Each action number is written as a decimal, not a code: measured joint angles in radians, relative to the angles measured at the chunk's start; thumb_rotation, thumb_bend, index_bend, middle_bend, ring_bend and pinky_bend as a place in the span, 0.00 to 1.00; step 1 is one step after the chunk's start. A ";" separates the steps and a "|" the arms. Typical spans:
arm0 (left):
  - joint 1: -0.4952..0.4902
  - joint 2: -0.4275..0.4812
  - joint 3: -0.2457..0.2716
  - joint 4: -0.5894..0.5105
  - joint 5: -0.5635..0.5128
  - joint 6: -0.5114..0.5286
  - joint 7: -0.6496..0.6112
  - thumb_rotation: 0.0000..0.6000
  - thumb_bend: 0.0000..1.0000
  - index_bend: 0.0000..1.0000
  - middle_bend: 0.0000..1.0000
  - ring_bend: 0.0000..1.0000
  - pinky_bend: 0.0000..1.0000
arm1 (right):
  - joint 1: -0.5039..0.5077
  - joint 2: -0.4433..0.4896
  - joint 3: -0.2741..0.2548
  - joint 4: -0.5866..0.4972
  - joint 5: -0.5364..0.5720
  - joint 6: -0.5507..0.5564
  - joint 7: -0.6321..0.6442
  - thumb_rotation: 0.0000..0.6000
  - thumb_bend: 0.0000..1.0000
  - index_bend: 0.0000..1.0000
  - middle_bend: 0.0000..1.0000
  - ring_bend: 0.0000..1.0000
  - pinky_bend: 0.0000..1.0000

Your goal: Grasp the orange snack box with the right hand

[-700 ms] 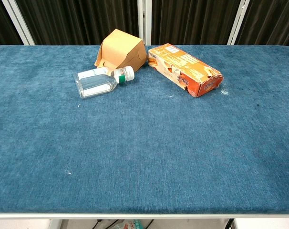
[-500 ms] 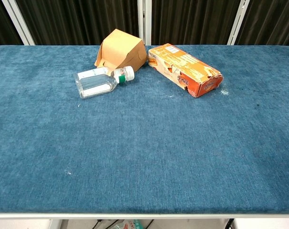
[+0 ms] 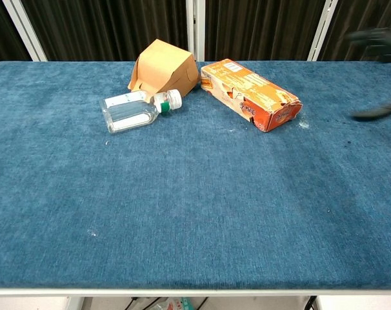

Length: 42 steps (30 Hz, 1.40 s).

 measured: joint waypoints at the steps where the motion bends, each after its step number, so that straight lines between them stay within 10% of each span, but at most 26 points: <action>1: 0.002 0.000 0.001 0.003 -0.001 0.001 -0.003 1.00 0.02 0.13 0.16 0.14 0.19 | 0.033 -0.034 0.020 0.021 0.042 -0.022 -0.018 1.00 0.02 0.00 0.00 0.00 0.00; 12: 0.023 -0.001 0.003 0.036 -0.021 0.011 -0.050 1.00 0.02 0.13 0.16 0.14 0.19 | 0.399 -0.454 0.216 0.448 0.487 -0.141 -0.289 1.00 0.02 0.00 0.00 0.00 0.00; 24: 0.034 -0.005 0.004 0.069 -0.031 0.006 -0.092 1.00 0.02 0.13 0.16 0.14 0.19 | 0.510 -0.625 0.320 0.778 0.618 -0.239 -0.286 1.00 0.02 0.00 0.00 0.00 0.00; 28: 0.037 -0.005 0.003 0.072 -0.035 0.005 -0.097 1.00 0.02 0.13 0.16 0.14 0.19 | 0.523 -0.649 0.334 0.853 0.615 -0.259 -0.249 1.00 0.19 0.04 0.06 0.01 0.10; 32: 0.039 -0.002 0.004 0.069 -0.034 0.006 -0.095 1.00 0.02 0.13 0.16 0.14 0.19 | 0.526 -0.665 0.337 0.894 0.559 -0.255 -0.182 1.00 0.49 0.38 0.32 0.25 0.47; 42: 0.043 0.007 0.001 0.054 -0.032 0.012 -0.085 1.00 0.02 0.13 0.16 0.14 0.19 | 0.429 -0.588 0.279 0.805 0.311 -0.202 0.047 1.00 0.50 0.48 0.37 0.29 0.50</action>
